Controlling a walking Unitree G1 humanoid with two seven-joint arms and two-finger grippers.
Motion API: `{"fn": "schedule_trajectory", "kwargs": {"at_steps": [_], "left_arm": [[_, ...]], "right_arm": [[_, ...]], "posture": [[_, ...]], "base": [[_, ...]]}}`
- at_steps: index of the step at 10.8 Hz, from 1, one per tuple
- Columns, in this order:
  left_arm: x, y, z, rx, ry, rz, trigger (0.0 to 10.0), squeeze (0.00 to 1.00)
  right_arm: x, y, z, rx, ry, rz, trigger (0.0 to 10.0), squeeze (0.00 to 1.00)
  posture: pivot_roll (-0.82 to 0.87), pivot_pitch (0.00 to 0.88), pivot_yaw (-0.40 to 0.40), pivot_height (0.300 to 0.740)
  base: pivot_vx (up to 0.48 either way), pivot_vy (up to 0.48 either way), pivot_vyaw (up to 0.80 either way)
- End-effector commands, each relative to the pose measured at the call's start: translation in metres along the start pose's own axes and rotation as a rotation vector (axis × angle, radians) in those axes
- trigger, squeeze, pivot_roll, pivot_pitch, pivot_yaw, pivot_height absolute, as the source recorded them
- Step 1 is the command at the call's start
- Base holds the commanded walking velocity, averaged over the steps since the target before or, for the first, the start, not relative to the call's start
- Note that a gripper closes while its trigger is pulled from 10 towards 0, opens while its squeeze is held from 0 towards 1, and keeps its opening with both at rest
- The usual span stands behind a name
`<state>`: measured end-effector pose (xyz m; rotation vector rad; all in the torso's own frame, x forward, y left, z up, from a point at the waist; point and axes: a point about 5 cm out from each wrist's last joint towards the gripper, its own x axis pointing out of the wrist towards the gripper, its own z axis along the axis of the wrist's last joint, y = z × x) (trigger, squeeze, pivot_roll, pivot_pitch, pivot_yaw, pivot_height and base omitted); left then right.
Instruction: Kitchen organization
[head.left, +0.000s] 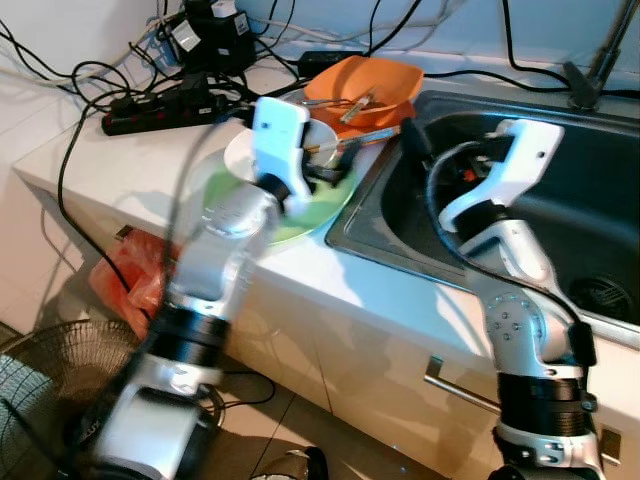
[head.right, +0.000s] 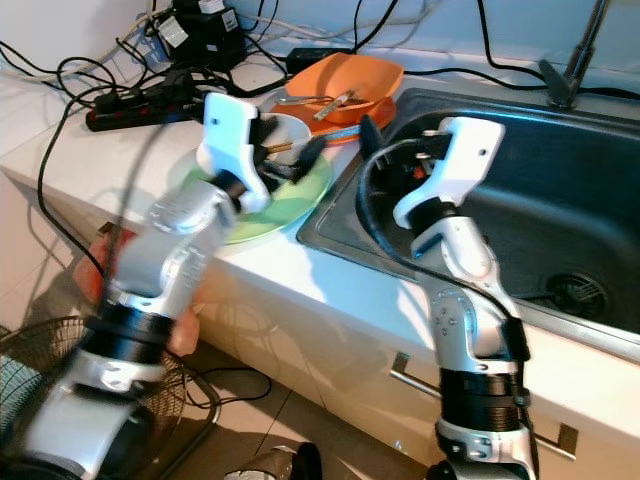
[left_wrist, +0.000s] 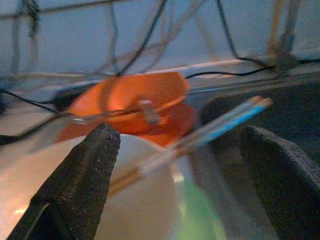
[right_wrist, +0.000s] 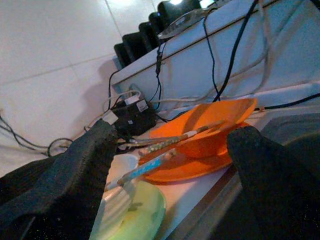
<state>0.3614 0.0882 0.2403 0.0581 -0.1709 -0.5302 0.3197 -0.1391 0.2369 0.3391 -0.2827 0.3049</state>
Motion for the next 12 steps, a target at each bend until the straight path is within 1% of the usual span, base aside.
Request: {"fn": "schedule_trajectory", "kwargs": {"at_steps": [1, 2, 3, 5, 6, 8, 9, 12], "left_arm": [[0.0, 0.004, 0.003, 0.048, -0.003, -0.009, 10.0, 0.0], [-0.001, 0.01, 0.0, 0.092, 0.014, -0.019, 10.0, 0.0], [0.0, 0.014, -0.002, 0.176, 0.023, -0.049, 10.0, 0.0], [0.003, 0.015, -0.004, 0.25, 0.023, -0.089, 10.0, 0.0], [0.006, 0.016, -0.004, 0.285, 0.007, -0.099, 10.0, 0.0], [0.01, 0.017, -0.005, 0.346, -0.003, -0.105, 10.0, 0.0], [0.013, 0.018, -0.006, 0.385, -0.006, -0.103, 10.0, 0.0], [0.02, 0.019, -0.013, 0.399, 0.004, -0.102, 10.0, 0.0]], "right_arm": [[-0.003, -0.002, 0.005, -0.006, -0.008, -0.017, 10.0, 0.0], [-0.01, -0.011, 0.005, -0.055, 0.044, -0.037, 10.0, 0.0], [-0.024, -0.015, -0.003, -0.071, 0.163, 0.044, 10.0, 0.0], [-0.04, -0.02, -0.007, -0.083, 0.267, 0.119, 10.0, 0.0], [-0.049, -0.02, -0.006, -0.106, 0.302, 0.172, 10.0, 0.0], [-0.054, -0.016, -0.002, -0.104, 0.315, 0.218, 10.0, 0.0], [-0.056, -0.01, -0.001, -0.099, 0.313, 0.253, 10.0, 0.0], [-0.062, 0.004, 0.0, -0.08, 0.307, 0.287, 10.0, 0.0]], "posture": [[0.08, 0.081, 0.139, 0.74], [0.07, 0.086, 0.14, 0.74], [0.07, 0.089, 0.14, 0.74], [0.06, 0.094, 0.145, 0.74], [0.05, 0.097, 0.149, 0.74], [0.04, 0.106, 0.155, 0.74], [0.04, 0.111, 0.158, 0.74], [0.01, 0.142, 0.165, 0.74]], "base": [[0.0, 0.0, 0.0], [0.0, 0.0, 0.0], [0.0, 0.0, 0.0], [0.0, 0.0, 0.0], [0.0, 0.0, 0.0], [0.0, 0.0, 0.0], [0.0, 0.0, 0.0], [0.0, 0.0, 0.0]]}}
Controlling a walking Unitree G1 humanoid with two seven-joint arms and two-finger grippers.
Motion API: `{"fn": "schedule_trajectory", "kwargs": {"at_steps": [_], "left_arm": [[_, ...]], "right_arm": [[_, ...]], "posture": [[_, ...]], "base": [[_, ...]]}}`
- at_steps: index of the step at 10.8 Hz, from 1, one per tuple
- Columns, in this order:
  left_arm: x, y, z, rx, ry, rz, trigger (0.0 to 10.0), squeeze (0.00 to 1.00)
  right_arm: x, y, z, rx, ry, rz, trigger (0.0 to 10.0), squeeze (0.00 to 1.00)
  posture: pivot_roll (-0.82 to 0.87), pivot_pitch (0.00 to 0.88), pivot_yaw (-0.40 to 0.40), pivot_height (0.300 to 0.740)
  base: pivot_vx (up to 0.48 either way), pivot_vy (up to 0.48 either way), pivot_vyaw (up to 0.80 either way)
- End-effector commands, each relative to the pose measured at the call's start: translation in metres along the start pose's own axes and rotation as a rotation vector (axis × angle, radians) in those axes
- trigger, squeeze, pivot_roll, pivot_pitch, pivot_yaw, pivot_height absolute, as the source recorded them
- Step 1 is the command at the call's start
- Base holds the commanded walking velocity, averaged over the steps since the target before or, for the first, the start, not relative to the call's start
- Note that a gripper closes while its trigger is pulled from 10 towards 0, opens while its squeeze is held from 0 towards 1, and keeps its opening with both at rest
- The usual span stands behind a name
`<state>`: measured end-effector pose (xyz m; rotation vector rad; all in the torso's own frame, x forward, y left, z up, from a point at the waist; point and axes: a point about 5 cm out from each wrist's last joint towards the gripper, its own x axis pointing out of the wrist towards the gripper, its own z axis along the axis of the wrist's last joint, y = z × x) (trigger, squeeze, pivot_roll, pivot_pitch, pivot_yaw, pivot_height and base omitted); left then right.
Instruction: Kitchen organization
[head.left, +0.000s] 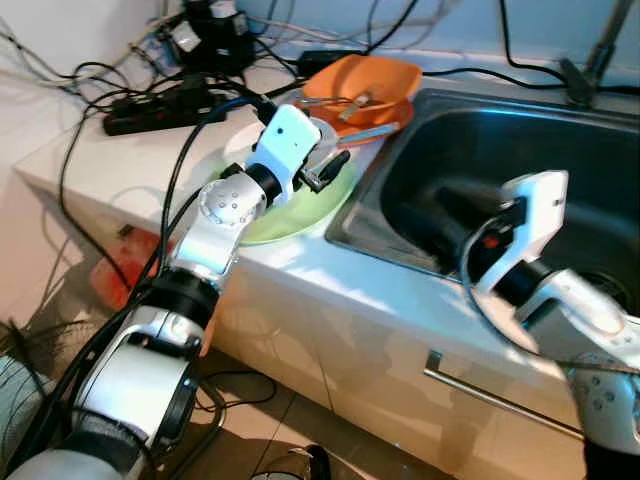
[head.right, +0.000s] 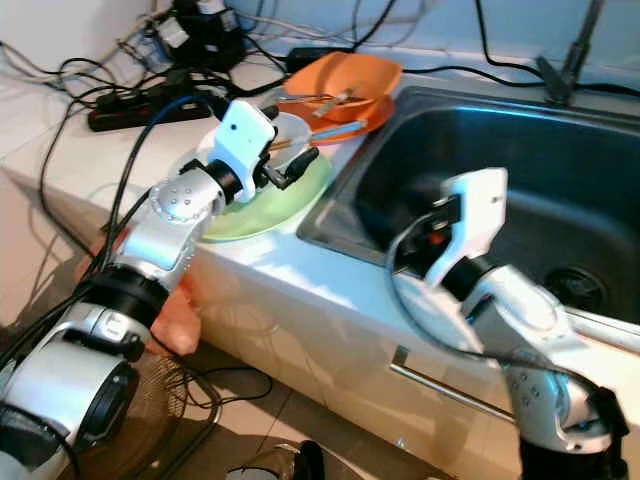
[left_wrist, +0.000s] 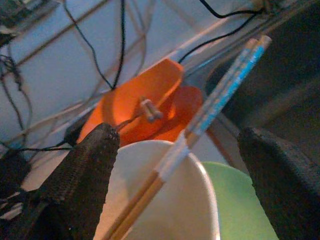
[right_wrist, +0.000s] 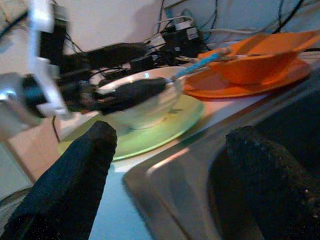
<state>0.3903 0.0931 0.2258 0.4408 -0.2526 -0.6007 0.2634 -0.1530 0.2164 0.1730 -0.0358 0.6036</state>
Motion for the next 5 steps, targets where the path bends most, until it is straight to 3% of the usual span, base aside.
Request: {"fn": "schedule_trajectory", "kwargs": {"at_steps": [1, 5], "left_arm": [[0.004, 0.003, 0.004, 0.033, -0.004, -0.004, 10.0, 0.0], [0.018, -0.001, 0.01, 0.073, 0.008, -0.053, 10.0, 0.0]], "right_arm": [[-0.001, 0.008, 0.002, 0.004, -0.005, 0.023, 10.0, 0.0], [-0.009, 0.016, 0.003, 0.03, 0.0, 0.001, 10.0, 0.0]], "posture": [[0.0, 0.162, 0.169, 0.74], [-0.03, 0.218, 0.177, 0.74]], "base": [[0.0, 0.0, 0.0], [0.0, 0.0, 0.0]]}}
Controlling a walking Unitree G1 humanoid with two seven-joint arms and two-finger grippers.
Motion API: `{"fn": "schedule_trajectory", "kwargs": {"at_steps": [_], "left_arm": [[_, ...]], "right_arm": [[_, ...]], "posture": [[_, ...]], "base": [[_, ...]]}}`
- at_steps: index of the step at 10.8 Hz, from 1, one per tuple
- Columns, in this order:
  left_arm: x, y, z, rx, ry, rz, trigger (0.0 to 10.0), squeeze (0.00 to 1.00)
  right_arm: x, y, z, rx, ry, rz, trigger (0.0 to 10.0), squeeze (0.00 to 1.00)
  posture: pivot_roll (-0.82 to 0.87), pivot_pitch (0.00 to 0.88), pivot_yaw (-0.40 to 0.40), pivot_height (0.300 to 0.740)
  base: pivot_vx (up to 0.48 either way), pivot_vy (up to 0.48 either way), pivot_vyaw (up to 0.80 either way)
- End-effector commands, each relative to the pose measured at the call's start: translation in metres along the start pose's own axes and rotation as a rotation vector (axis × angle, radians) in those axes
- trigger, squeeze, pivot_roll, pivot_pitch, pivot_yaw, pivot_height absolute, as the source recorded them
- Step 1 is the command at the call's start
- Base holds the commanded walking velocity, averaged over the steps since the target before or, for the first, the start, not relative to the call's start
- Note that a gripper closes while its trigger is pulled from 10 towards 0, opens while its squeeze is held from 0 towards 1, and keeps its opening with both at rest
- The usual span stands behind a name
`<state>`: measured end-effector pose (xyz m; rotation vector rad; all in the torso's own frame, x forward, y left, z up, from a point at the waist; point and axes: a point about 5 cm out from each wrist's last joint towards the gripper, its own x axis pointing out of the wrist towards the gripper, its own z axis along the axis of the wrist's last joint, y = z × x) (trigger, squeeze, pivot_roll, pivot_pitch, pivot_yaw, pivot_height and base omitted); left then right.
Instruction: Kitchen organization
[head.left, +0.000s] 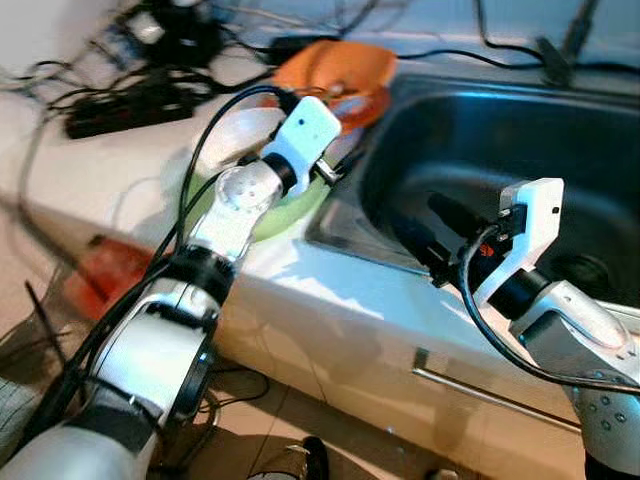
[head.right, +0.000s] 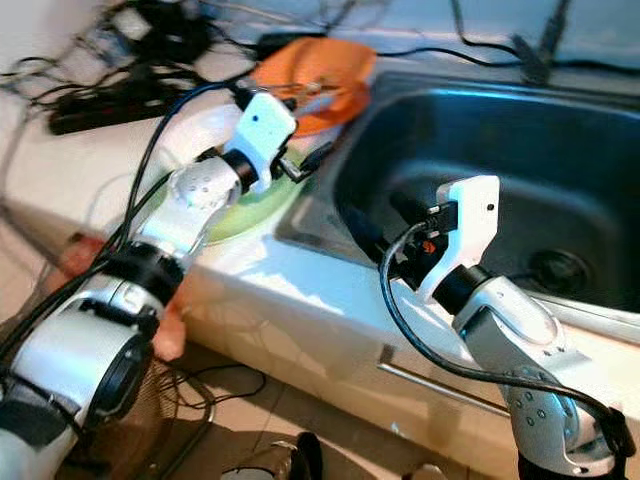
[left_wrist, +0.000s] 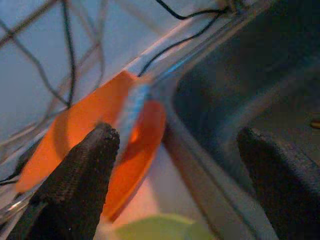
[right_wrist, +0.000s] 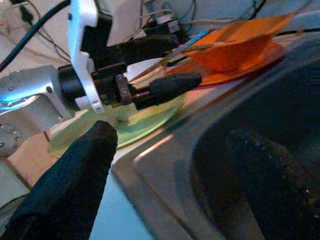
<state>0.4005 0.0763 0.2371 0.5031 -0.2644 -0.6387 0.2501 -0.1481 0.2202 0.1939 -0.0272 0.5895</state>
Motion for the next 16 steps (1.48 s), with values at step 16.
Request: {"fn": "schedule_trajectory", "kwargs": {"at_steps": [16], "left_arm": [[-0.009, 0.05, -0.009, 0.117, 0.226, 0.178, 10.0, 0.0]], "right_arm": [[0.006, 0.004, -0.001, 0.013, -0.002, 0.01, 10.0, 0.0]], "posture": [[-0.01, 0.203, 0.177, 0.74]], "base": [[0.0, 0.0, 0.0]]}}
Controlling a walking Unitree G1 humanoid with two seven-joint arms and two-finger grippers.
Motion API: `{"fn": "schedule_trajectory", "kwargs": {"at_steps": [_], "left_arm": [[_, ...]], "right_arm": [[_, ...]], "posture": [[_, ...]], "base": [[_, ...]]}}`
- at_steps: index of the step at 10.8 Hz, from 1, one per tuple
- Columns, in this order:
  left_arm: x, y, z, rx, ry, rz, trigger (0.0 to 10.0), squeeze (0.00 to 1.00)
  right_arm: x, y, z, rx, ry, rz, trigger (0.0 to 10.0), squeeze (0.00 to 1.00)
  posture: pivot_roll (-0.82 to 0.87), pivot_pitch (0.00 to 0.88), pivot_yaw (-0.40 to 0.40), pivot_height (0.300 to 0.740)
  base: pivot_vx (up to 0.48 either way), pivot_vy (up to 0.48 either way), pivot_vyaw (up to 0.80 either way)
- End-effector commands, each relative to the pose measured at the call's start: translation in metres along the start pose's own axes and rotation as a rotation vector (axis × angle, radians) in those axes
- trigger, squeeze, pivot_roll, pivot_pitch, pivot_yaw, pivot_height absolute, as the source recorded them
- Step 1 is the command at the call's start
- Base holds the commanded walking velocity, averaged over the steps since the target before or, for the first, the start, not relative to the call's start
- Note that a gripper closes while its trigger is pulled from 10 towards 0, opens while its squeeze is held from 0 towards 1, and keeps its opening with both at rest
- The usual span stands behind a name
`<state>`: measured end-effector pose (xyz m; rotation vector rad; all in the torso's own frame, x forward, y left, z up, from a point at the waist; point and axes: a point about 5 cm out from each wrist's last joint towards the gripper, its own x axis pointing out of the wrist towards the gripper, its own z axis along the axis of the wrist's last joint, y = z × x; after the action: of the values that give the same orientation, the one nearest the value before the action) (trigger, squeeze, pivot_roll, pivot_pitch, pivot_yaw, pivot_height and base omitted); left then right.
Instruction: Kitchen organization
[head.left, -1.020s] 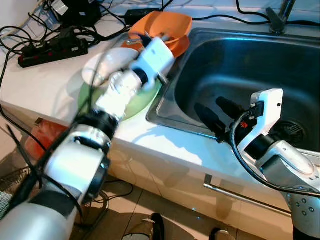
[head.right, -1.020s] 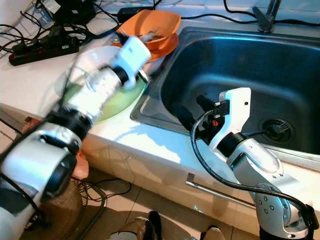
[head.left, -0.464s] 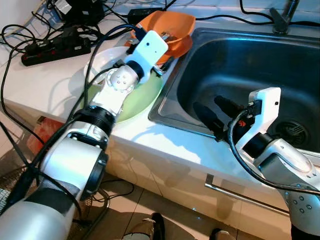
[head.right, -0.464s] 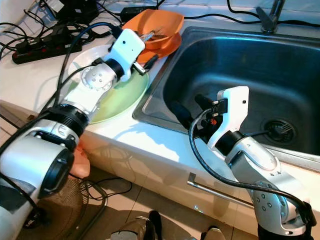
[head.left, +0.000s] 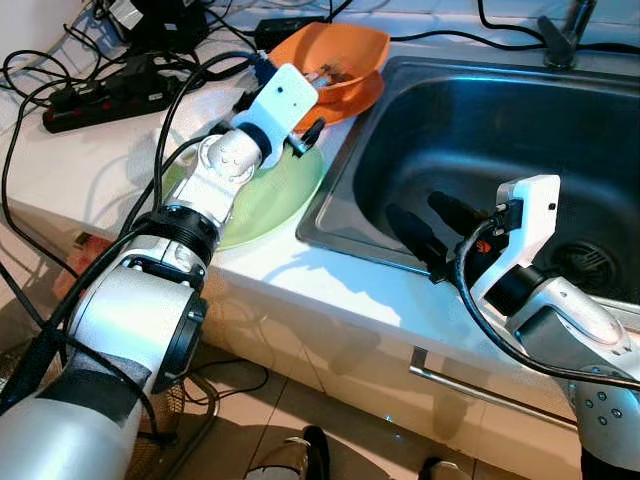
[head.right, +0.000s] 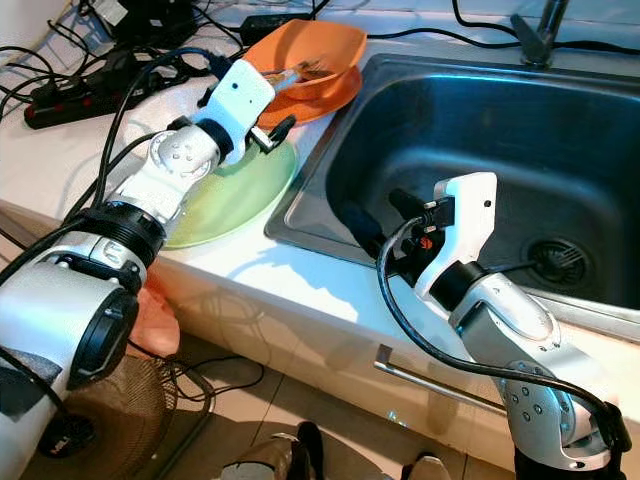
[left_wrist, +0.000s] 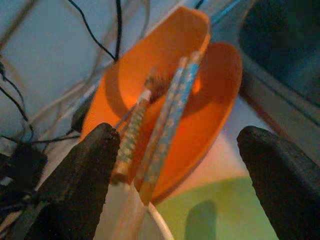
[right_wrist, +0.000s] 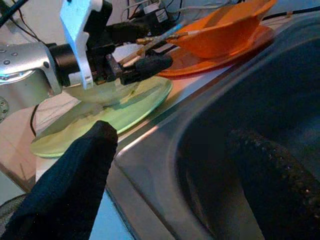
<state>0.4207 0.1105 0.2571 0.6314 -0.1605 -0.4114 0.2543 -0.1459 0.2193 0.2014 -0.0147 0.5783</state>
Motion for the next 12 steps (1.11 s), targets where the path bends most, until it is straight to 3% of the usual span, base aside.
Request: {"fn": "schedule_trajectory", "kwargs": {"at_steps": [1, 4, 5, 6, 8, 9, 10, 12], "left_arm": [[-0.0034, 0.006, -0.0103, -0.022, 0.064, -0.009, 10.0, 0.0], [-0.0045, 0.0066, -0.0135, -0.039, 0.088, -0.037, 9.2, 0.0], [-0.0045, 0.0067, -0.013, -0.048, 0.084, -0.041, 7.6, 0.0], [-0.0044, 0.0071, -0.0125, -0.052, 0.081, -0.04, 4.5, 0.0], [-0.0043, 0.0079, -0.0115, -0.05, 0.078, -0.04, 3.5, 0.0], [-0.0042, 0.009, -0.0102, -0.044, 0.074, -0.037, 8.5, 0.0], [-0.0038, 0.0105, -0.0076, -0.039, 0.064, -0.034, 10.0, 0.0], [-0.0033, 0.0122, -0.0041, -0.028, 0.047, -0.032, 10.0, 0.0]], "right_arm": [[0.0012, 0.0037, 0.0, 0.003, -0.01, 0.02, 10.0, 0.0], [0.0026, 0.0037, -0.0009, 0.004, -0.012, 0.017, 10.0, 0.0], [0.0035, 0.0034, -0.0013, 0.006, -0.014, 0.015, 10.0, 0.0], [0.0038, 0.0031, -0.0015, 0.005, -0.015, 0.012, 10.0, 0.0], [0.0043, 0.0025, -0.0019, 0.006, -0.016, 0.008, 10.0, 0.0], [0.0045, 0.0019, -0.0022, 0.005, -0.017, 0.007, 10.0, 0.0], [0.0047, 0.0014, -0.0023, 0.004, -0.018, 0.005, 10.0, 0.0], [0.0048, 0.0008, -0.0026, 0.003, -0.02, 0.004, 10.0, 0.0]], "posture": [[-0.01, 0.204, 0.176, 0.74], [-0.01, 0.203, 0.178, 0.74], [-0.01, 0.2, 0.179, 0.74], [-0.01, 0.199, 0.179, 0.74], [-0.01, 0.199, 0.178, 0.74], [-0.01, 0.198, 0.177, 0.74], [-0.01, 0.198, 0.177, 0.74], [0.0, 0.197, 0.176, 0.74]], "base": [[0.0, 0.0, 0.0], [0.0, 0.0, 0.0], [0.0, 0.0, 0.0], [0.0, 0.0, 0.0], [0.0, 0.0, 0.0], [0.0, 0.0, 0.0], [0.0, 0.0, 0.0], [0.0, 0.0, 0.0]]}}
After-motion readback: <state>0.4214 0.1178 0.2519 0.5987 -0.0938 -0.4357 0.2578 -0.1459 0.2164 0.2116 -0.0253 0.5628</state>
